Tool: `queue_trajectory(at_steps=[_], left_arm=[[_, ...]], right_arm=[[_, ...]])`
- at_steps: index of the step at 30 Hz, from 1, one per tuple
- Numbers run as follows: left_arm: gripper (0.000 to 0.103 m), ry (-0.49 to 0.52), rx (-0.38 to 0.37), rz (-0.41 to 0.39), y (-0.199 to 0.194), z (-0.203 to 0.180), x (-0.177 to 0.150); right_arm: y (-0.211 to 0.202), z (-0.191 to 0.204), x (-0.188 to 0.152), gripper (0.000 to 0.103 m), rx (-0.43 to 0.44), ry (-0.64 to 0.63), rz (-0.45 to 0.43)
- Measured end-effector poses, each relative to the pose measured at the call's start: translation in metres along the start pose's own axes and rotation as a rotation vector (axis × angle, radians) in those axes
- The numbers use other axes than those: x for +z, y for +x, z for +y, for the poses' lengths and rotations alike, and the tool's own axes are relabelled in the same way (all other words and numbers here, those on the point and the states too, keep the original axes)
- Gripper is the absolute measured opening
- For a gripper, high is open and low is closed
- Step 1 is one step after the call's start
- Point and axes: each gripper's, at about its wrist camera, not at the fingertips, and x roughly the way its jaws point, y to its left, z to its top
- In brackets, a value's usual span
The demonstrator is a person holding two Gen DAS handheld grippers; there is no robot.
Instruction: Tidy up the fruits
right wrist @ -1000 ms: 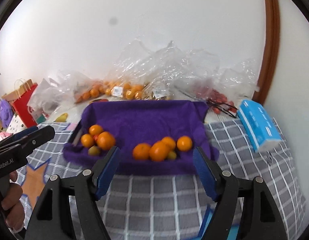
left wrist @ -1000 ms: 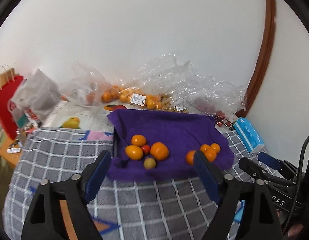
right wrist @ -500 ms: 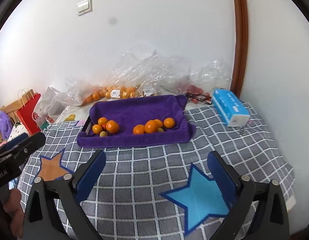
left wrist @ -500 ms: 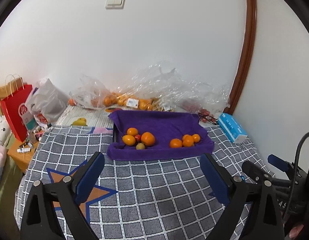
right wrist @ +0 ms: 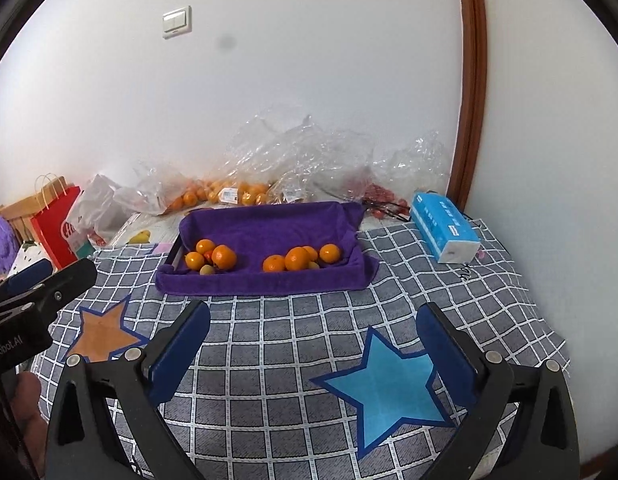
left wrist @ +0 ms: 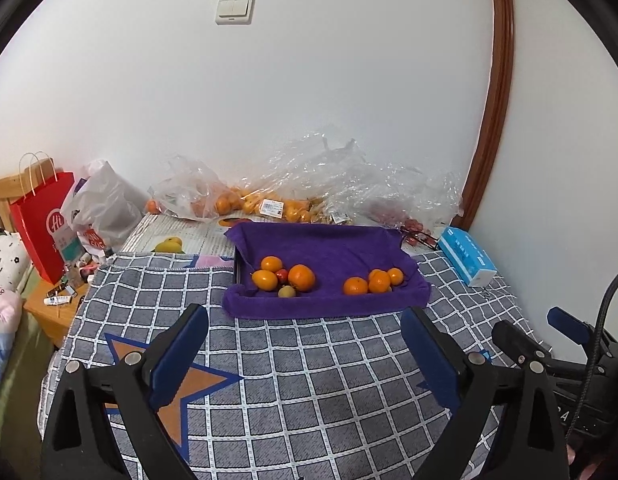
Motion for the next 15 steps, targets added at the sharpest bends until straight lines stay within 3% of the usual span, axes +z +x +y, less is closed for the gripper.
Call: queue_trajectory(at_steps=[15], left_arm=[[0.097, 0.013, 0.021, -0.005, -0.0026, -0.0020, -0.0007]], right_arm=[[0.0018, 0.0002, -0.0019, 0.102, 0.001, -0.003, 0.003]])
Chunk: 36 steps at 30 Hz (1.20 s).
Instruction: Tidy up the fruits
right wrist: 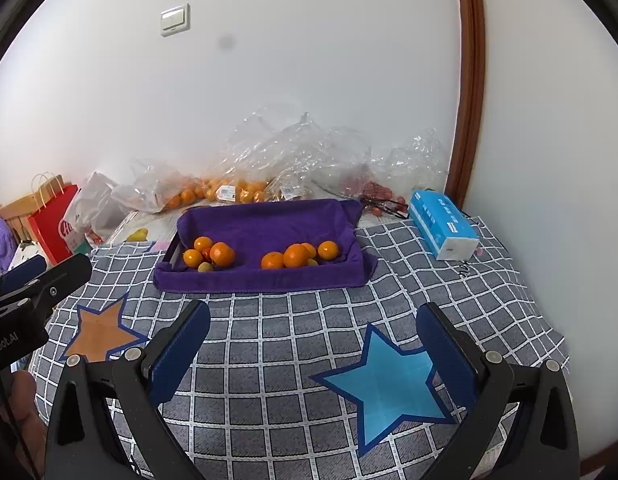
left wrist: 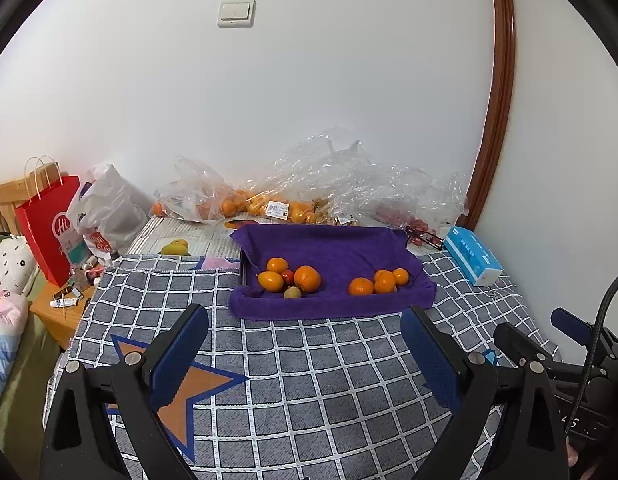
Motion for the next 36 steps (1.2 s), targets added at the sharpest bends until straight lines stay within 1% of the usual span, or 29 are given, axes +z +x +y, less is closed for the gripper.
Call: queue_trajectory(at_steps=[36], left_arm=[[0.097, 0.008, 0.013, -0.001, -0.0015, -0.0028, -0.0001]], right_arm=[[-0.0023, -0.0007, -0.0018, 0.102, -0.010, 0.010, -0.003]])
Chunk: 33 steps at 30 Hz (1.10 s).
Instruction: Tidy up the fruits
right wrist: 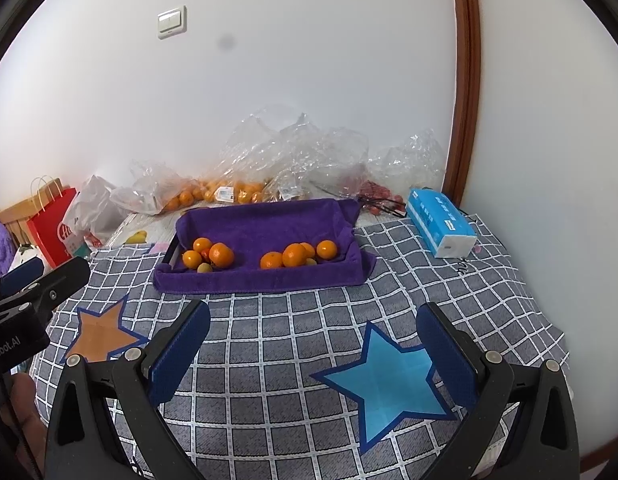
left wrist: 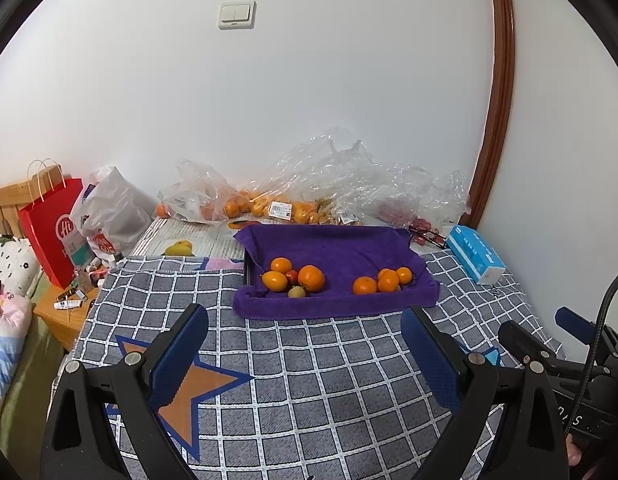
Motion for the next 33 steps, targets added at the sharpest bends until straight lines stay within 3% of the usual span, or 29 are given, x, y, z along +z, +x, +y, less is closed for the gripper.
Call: queue_trajectory(at_steps=[33], left_arm=[[0.097, 0.009, 0.017, 0.001, 0.0003, 0.0017, -0.0008]], right_arm=[[0.0005, -0.0017, 0.0009, 0.102, 0.011, 0.009, -0.001]])
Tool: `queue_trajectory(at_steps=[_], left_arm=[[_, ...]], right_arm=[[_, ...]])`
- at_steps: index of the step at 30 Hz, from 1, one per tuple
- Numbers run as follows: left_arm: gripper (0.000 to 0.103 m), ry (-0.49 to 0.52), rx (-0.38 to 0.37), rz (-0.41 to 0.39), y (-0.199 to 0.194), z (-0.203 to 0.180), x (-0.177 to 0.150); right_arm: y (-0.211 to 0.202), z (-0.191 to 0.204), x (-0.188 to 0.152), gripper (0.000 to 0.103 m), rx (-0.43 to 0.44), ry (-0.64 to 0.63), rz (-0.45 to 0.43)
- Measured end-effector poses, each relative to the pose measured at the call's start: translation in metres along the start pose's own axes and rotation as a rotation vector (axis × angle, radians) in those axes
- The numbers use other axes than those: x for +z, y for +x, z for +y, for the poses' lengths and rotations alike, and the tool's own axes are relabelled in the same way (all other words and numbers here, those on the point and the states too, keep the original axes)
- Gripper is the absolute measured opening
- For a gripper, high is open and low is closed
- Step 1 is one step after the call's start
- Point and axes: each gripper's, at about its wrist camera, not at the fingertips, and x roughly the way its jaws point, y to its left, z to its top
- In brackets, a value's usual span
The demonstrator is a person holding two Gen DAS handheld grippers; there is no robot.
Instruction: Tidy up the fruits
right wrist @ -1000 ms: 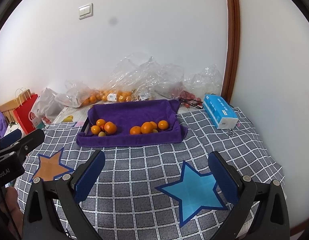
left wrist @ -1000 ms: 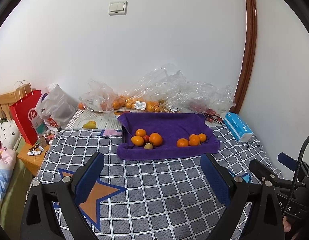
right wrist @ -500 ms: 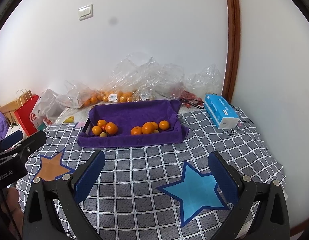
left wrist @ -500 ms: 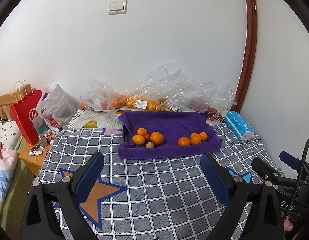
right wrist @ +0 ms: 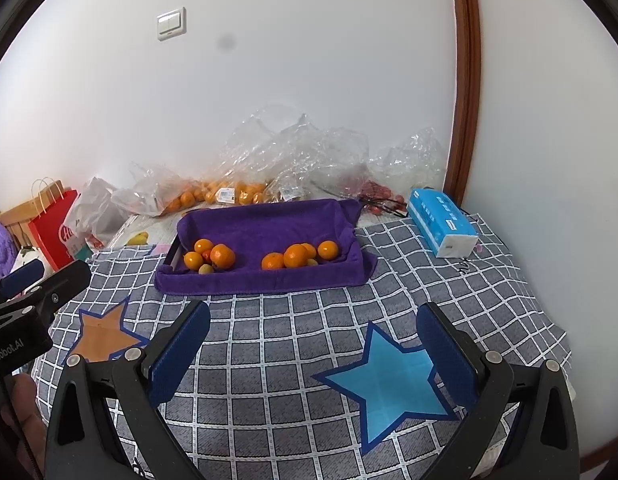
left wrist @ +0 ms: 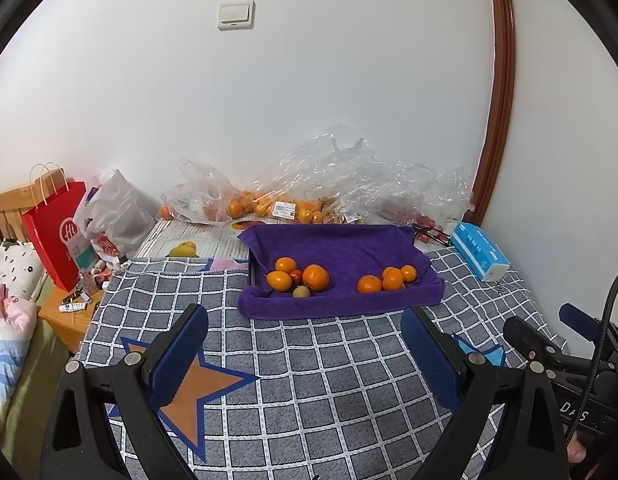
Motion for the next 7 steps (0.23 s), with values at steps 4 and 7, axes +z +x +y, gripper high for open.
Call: queue_trajectory(at_steps=[4, 7], left_arm=[[0.098, 0.000, 0.001, 0.000, -0.0001, 0.0004, -0.0001], [0.099, 0.006, 0.013, -0.003, -0.0004, 0.0009, -0.0006]], right_arm=[[0.0006, 0.0008, -0.0005, 0.102, -0.003, -0.003, 0.003], [0.0003, 0.0012, -0.0005, 0.102, -0.001, 0.001, 0.001]])
